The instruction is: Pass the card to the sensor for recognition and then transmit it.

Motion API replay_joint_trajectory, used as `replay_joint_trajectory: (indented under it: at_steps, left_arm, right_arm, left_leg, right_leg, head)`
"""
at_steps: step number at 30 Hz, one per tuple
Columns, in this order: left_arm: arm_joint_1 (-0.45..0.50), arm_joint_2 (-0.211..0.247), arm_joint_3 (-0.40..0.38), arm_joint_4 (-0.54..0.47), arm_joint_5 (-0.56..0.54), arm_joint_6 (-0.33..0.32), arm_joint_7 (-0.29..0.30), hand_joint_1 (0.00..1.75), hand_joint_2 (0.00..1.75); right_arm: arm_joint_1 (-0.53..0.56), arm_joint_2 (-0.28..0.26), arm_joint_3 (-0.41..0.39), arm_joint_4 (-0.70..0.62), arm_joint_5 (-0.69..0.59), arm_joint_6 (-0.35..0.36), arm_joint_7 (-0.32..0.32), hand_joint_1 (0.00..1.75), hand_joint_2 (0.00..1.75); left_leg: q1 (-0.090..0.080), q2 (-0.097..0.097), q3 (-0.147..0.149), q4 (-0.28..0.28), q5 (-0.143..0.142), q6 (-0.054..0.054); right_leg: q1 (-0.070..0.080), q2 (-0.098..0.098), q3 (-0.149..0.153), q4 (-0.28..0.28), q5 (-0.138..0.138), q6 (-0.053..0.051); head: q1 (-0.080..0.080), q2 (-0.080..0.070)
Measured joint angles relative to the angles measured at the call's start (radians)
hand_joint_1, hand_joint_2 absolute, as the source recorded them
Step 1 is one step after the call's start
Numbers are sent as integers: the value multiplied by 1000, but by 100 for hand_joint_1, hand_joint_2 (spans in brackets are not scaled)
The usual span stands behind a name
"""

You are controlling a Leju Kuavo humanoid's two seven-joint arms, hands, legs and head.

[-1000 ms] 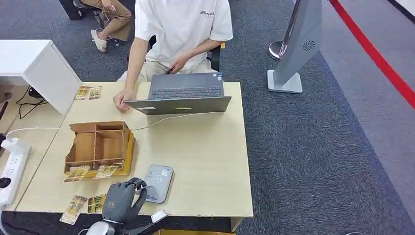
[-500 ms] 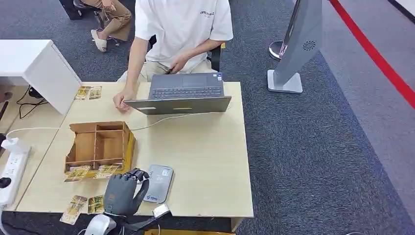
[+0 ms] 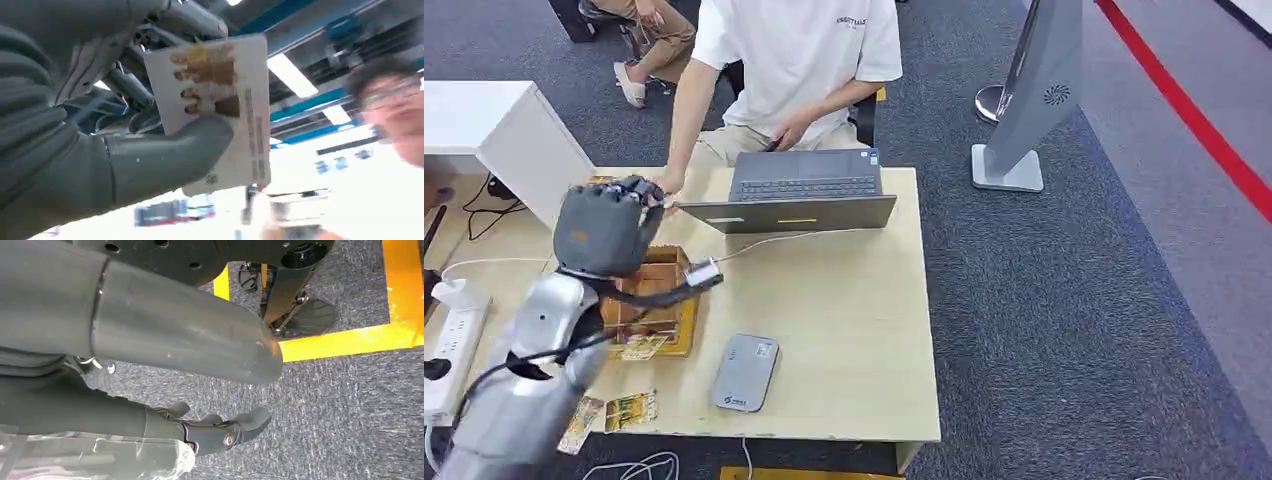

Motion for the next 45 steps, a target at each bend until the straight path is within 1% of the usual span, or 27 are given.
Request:
replay_joint_trajectory:
  at_steps: [2, 4, 8, 10, 12, 13, 16, 20, 23, 25, 28, 29, 31, 34, 37, 39, 41, 45]
  left_arm:
    - [-87, 19, 20, 85, -17, -7, 5, 175, 175]
    - [-141, 29, 28, 144, -24, -6, 5, 175, 175]
    - [-176, 37, 33, 203, -28, -5, 8, 175, 175]
    - [-187, 40, 34, 221, -32, -31, 24, 175, 175]
    - [-210, 44, 34, 254, -26, -34, 30, 175, 175]
    - [-217, 45, 36, 270, -23, -31, 30, 0, 175]
    - [-228, 46, 36, 302, -25, -19, 29, 0, 175]
    - [-218, 42, 36, 309, -5, 5, 21, 0, 175]
    - [-191, 41, 36, 297, 8, 8, 14, 0, 175]
    - [-168, 40, 36, 265, 40, 9, -4, 0, 175]
    - [-105, 38, 36, 175, 123, 22, -30, 0, 175]
    - [-71, 38, 36, 120, 154, 28, -34, 0, 175]
    - [-13, 39, 38, 34, 181, 34, -40, 0, 175]
    - [129, 46, 50, -136, 212, 92, -72, 0, 175]
    - [304, 59, 50, -306, 184, 165, -104, 0, 175]
    - [410, 63, 46, -383, 149, 218, -107, 0, 175]
    - [470, 68, 44, -426, 139, 237, -105, 0, 175]
    - [573, 79, 40, -485, 111, 252, -105, 0, 175]
  right_arm:
    - [-1, 1, 0, 0, -2, 2, 0, 0, 0]
    - [-1, 1, 1, 0, -2, 2, 1, 0, 0]
    - [-3, 1, 1, 0, -2, 4, 1, 0, 0]
    - [-4, 1, 1, 0, -3, 5, 8, 0, 0]
    - [-5, 2, 1, 0, -5, 5, 18, 0, 0]
    - [-6, 3, 1, 0, -6, 4, 22, 0, 0]
    - [-7, 6, 1, 1, -9, 3, 30, 0, 0]
    - [-10, 10, 1, 2, -11, 4, 29, 0, 0]
    - [-11, 10, 1, 3, -13, 6, 24, 0, 0]
    - [-11, 10, 1, 3, -19, 7, 21, 0, 0]
    - [-9, 10, 0, 3, -37, 7, 14, 0, 0]
    - [-6, 10, -1, 3, -45, 6, 8, 0, 0]
    - [0, 10, -2, 3, -50, 7, 0, 0, 0]
    - [10, 9, -6, 3, -68, 8, -11, 0, 0]
    - [24, 9, -18, 3, -87, 6, -17, 0, 0]
    - [31, 9, -29, 3, -93, 5, -19, 0, 0]
    - [34, 8, -32, 3, -95, 5, -19, 0, 0]
    - [33, 8, -35, 3, -95, 3, -18, 0, 0]
  left_leg:
    - [0, 1, 0, 0, 0, 0]
    - [0, 1, 0, 0, 1, 0]
    - [0, 1, 0, 0, 1, 0]
    - [0, 1, -1, 0, 0, 0]
    - [0, 1, -1, 0, 0, 0]
    - [0, 1, -1, 0, 0, 0]
    - [0, 1, -1, 0, 0, 0]
    - [0, 1, -1, 0, 0, 0]
    - [0, 1, -1, 0, 0, 0]
    - [0, 1, -2, 0, 0, 0]
    - [0, 1, -2, 0, 0, 0]
    - [0, 2, -2, 0, -1, 0]
    - [0, 2, -3, 0, -1, 1]
    - [0, 6, -2, 0, -4, 1]
    - [-1, 6, -1, 0, -6, 1]
    - [-1, 6, -1, 0, -7, 3]
    - [0, 5, -2, 0, -7, 3]
    - [-1, 5, -1, -1, -7, 3]
  right_leg:
    - [0, 2, 0, 0, 1, 1]
    - [0, 2, 0, 0, 1, 1]
    - [0, 2, -1, 0, 1, 1]
    - [0, 2, -1, 0, 1, 1]
    - [0, 1, -1, 0, 1, 1]
    - [0, 1, -1, 0, 1, 1]
    - [0, 1, -1, 0, 1, 1]
    - [0, 1, -1, 0, 1, 1]
    - [0, 2, -2, 0, 1, 1]
    - [0, 2, -2, 0, 1, 1]
    - [0, 2, -2, 0, 0, 1]
    - [0, 3, -2, 0, 0, 1]
    - [0, 3, -2, -1, 0, 2]
    - [-1, 7, -2, -1, -1, 3]
    - [-1, 8, -3, -1, -3, 4]
    - [-1, 7, -3, -1, -4, 4]
    - [-1, 5, -3, -1, -5, 5]
    - [-1, 5, 0, -1, -5, 5]
  head:
    - [-1, 0]
    - [0, 0]
    - [0, 0]
    - [1, 0]
    - [1, 0]
    - [1, 0]
    - [1, 0]
    - [1, 0]
    - [0, 0]
    - [1, 0]
    - [1, 0]
    - [1, 0]
    - [1, 0]
    - [0, 0]
    - [0, 0]
    - [1, 0]
    - [1, 0]
    - [1, 0]
